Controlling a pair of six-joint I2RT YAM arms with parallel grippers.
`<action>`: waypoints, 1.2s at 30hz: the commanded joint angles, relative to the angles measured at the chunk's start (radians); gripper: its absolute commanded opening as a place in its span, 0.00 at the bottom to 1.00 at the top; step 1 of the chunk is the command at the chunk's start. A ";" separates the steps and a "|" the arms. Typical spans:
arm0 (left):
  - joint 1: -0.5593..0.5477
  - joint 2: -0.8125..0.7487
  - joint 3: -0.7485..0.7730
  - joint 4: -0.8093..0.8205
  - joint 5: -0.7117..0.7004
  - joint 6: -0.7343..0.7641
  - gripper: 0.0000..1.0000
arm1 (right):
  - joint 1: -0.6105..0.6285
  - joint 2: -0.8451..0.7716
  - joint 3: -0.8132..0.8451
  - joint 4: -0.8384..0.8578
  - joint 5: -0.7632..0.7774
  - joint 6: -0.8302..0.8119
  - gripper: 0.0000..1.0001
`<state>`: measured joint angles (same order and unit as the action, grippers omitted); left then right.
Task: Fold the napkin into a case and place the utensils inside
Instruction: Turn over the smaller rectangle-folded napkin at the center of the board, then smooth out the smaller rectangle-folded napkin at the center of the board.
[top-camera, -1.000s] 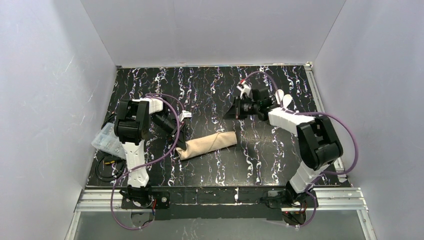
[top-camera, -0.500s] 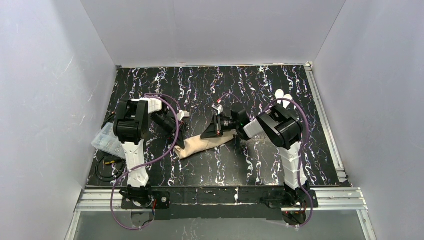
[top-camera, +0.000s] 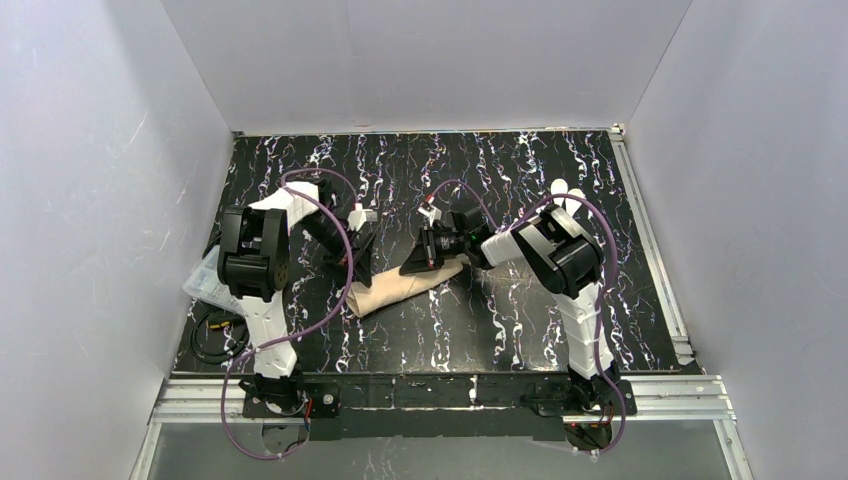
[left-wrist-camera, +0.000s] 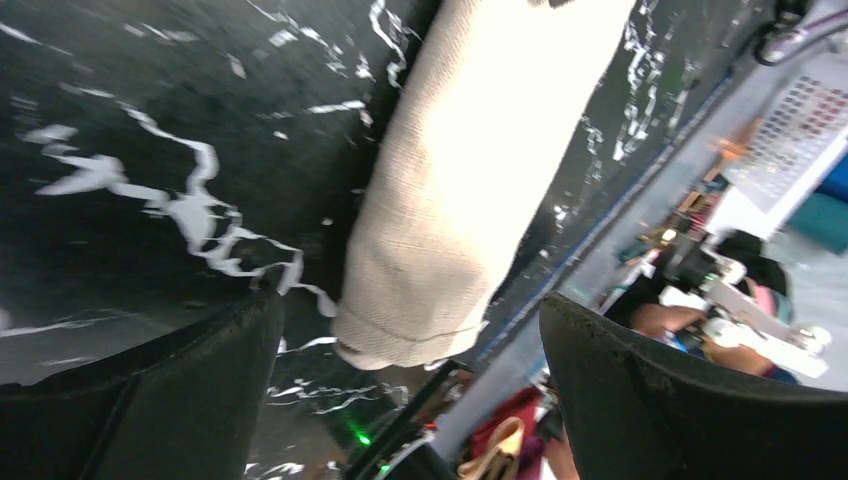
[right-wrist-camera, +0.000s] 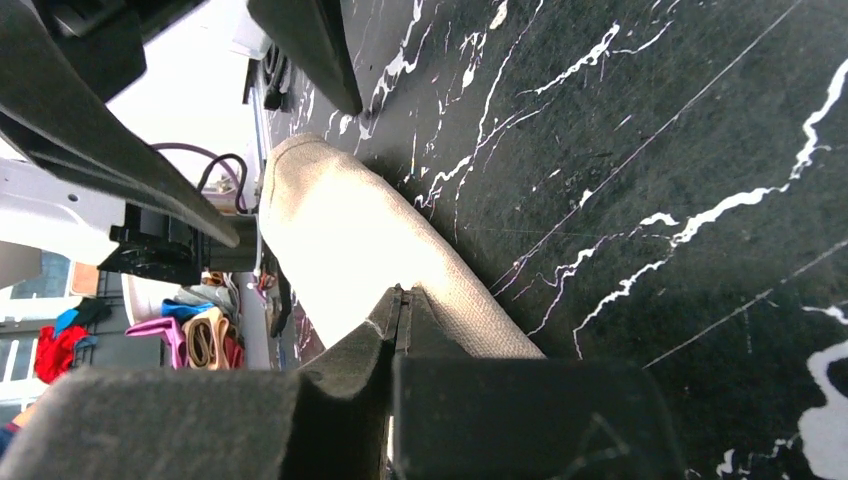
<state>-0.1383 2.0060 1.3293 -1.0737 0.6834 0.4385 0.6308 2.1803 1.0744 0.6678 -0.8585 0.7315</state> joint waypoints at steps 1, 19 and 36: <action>0.008 -0.062 0.103 -0.043 -0.104 0.086 0.98 | 0.003 0.045 0.008 -0.158 0.101 -0.123 0.02; -0.101 0.040 0.084 -0.147 0.152 0.150 0.68 | 0.031 -0.057 -0.004 -0.169 0.188 -0.083 0.01; -0.106 0.048 -0.028 -0.013 -0.147 0.233 0.39 | 0.008 -0.110 -0.002 -0.125 0.134 0.018 0.01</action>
<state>-0.2443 2.0949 1.3430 -1.1450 0.6987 0.6182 0.6632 2.1265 1.0695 0.5564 -0.7269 0.7227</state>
